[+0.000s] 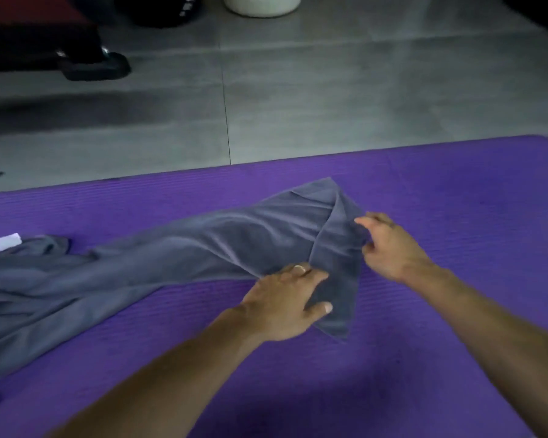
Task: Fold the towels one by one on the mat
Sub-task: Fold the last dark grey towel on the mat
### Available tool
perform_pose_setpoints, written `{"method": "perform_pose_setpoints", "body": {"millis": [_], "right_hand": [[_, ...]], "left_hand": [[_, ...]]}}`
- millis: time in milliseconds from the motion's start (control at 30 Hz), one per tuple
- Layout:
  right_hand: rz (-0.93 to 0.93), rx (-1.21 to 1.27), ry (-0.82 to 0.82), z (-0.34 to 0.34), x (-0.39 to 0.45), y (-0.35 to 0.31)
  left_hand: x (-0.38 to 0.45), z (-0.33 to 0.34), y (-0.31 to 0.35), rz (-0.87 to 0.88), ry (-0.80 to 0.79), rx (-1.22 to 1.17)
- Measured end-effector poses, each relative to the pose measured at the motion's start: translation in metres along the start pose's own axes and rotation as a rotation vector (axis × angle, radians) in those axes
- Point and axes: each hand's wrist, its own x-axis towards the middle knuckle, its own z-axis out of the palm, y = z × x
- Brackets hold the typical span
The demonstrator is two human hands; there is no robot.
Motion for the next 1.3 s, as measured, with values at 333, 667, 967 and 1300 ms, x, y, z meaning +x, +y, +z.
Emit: {"method": "perform_pose_setpoints", "body": {"millis": [333,667,967,1300], "right_hand": [[-0.405,-0.363,-0.126,0.069,-0.049,-0.08],[0.09,-0.017,0.015,0.016,-0.088,0.012],[-0.339,-0.329,-0.01,0.082,-0.122,-0.115],[-0.361,-0.399,-0.329,0.129,-0.12,-0.215]], "left_hand": [[-0.057,-0.014,-0.131,-0.296,0.022,0.42],[-0.074,-0.007,-0.116,0.055,0.11,0.496],[-0.137,-0.002,-0.121,0.227,0.083,0.59],[-0.195,-0.039,-0.189,0.429,-0.064,0.474]]}}
